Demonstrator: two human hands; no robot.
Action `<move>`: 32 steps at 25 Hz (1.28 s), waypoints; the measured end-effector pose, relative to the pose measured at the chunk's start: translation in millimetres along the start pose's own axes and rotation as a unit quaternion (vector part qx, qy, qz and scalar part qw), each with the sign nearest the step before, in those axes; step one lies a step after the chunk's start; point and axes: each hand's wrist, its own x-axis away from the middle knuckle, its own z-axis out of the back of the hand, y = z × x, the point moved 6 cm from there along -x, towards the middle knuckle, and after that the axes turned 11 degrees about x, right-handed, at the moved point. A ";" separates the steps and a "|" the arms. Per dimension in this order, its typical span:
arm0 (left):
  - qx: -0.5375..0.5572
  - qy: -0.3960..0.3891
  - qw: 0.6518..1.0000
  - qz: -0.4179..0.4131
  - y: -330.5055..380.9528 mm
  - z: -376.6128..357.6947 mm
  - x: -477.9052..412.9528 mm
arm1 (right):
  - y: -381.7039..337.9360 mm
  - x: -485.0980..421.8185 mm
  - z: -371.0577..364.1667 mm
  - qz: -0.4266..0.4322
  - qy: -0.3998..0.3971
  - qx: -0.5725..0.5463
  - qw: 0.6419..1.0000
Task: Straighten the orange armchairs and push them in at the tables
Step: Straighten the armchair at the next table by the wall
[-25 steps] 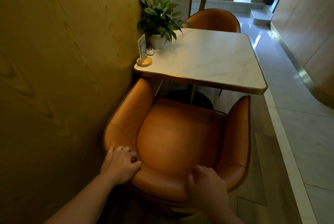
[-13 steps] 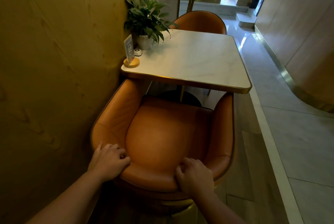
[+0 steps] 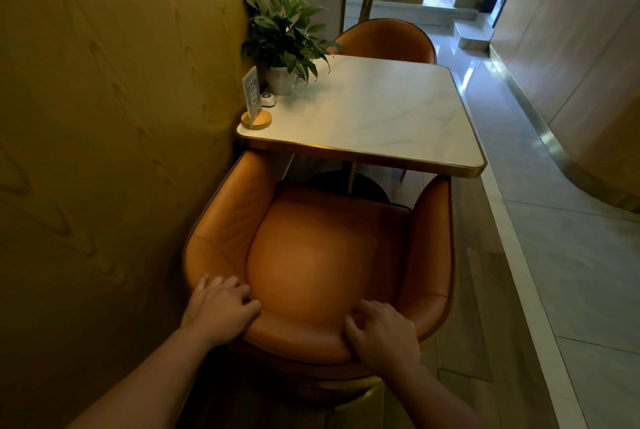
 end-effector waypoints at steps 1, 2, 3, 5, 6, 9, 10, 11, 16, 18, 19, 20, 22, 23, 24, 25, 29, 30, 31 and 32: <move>0.003 0.002 1.000 0.002 0.2 -1.6 2.4 | 0.7 1.1 -0.6 0.003 0.001 0.001 1.000; 0.004 0.008 1.000 0.003 -0.7 -3.2 5.9 | 0.5 3.8 -1.5 0.001 -0.003 0.001 1.000; 0.006 0.016 1.000 0.003 -0.8 -3.1 8.9 | 0.0 5.1 -0.9 -0.003 -0.007 0.006 1.000; 0.016 0.008 1.000 0.013 -2.9 -7.5 15.3 | -0.2 6.9 -0.7 -0.004 -0.006 0.014 1.000; 0.013 0.006 1.000 0.014 -3.4 -9.0 17.0 | 0.5 9.0 -1.6 -0.011 -0.010 0.013 1.000; 0.021 0.007 0.999 0.025 -5.3 -9.2 16.9 | -1.9 11.8 -1.8 -0.007 -0.017 0.015 1.000; 0.021 0.009 0.999 0.025 -5.5 -9.5 15.8 | -1.7 11.9 -2.1 -0.006 -0.015 0.013 1.000; 0.017 0.010 1.000 0.023 -5.3 -10.1 14.5 | -0.5 10.8 -1.9 -0.008 -0.012 0.012 1.000; -0.001 -0.019 0.999 0.034 -3.6 -9.6 10.6 | 2.3 8.0 -4.7 -0.015 -0.014 0.013 1.000; 0.013 -0.016 0.998 0.057 -2.8 -7.7 8.3 | 1.1 8.1 -4.2 -0.014 -0.015 0.012 1.000; 0.021 -0.009 0.998 0.062 -2.6 -7.6 8.1 | 0.7 8.5 -3.8 -0.015 -0.016 0.010 1.000; 0.026 -0.002 0.998 0.065 -2.9 -8.2 7.3 | 0.7 8.4 -3.4 -0.016 -0.019 0.007 1.000; 0.023 0.008 0.998 0.063 -4.5 -10.0 7.1 | 0.3 9.3 -1.6 -0.015 -0.025 0.008 1.000; 0.019 0.010 0.998 0.061 -5.2 -10.3 7.9 | -0.7 9.9 -0.4 -0.012 -0.029 0.016 0.999; 0.016 0.008 0.998 0.059 -6.0 -11.0 8.9 | -2.2 11.1 0.3 -0.007 -0.033 0.023 0.999; 0.013 0.006 0.998 0.056 -6.1 -11.6 10.4 | -3.4 12.5 0.5 -0.003 -0.037 0.027 0.999; 0.006 -0.006 0.999 0.052 -5.0 -13.4 17.5 | -1.2 16.5 -1.0 -0.001 -0.043 0.027 0.999; 0.001 -0.008 0.999 0.051 -5.5 -14.5 18.7 | -0.3 16.4 -3.3 -0.001 -0.048 0.028 0.998; 0.001 -0.008 0.999 0.052 -5.7 -16.4 20.3 | 0.7 17.4 -5.3 -0.002 -0.052 0.028 0.998; 0.005 -0.005 0.999 0.054 -5.8 -17.5 21.0 | 1.1 17.5 -6.0 -0.005 -0.053 0.026 0.998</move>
